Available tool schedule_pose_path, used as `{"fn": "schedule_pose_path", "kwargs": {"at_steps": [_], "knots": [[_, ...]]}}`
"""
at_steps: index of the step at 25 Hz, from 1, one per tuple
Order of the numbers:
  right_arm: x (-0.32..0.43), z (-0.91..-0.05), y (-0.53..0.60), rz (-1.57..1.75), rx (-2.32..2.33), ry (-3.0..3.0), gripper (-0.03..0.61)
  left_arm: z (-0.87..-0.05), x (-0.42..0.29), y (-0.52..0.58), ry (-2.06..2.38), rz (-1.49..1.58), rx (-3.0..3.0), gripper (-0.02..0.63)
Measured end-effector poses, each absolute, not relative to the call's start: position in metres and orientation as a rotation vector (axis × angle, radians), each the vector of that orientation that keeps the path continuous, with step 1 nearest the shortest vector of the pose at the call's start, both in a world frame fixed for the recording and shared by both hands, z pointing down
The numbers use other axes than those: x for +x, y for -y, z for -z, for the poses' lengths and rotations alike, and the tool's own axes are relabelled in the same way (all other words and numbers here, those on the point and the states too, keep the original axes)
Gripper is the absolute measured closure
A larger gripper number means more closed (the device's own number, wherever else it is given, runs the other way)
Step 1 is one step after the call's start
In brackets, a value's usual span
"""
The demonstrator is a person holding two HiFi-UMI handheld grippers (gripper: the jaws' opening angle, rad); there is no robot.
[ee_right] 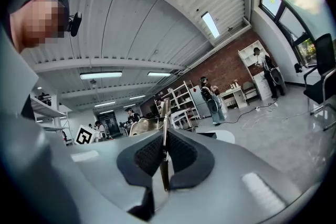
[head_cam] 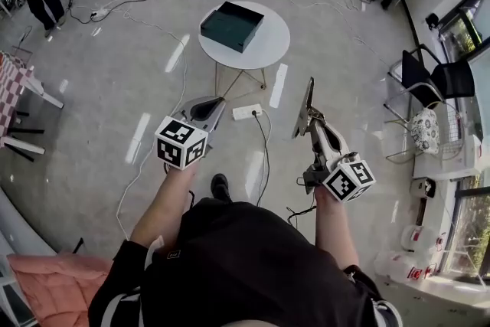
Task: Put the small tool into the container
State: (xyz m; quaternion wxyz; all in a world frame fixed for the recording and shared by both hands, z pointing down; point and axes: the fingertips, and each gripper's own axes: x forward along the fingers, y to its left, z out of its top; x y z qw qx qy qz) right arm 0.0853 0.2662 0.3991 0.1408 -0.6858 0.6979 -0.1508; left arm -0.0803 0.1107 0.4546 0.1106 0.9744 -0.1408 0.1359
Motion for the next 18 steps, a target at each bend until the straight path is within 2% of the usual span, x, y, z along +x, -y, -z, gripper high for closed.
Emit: {"fn": "schedule_pose_path", "kwargs": {"at_steps": [10,18], "knots": [[0.085,-0.408,-0.173,0.480,-1.949,-2.040,0.568,-0.445,-0.068,-0.021,0.404,-0.381,2.885,0.607],[0.120,-0.429,-0.109,0.530,-1.904,-2.055,0.568,-0.473,-0.055,0.029,0.477,-0.423,2.813,0.607]]}}
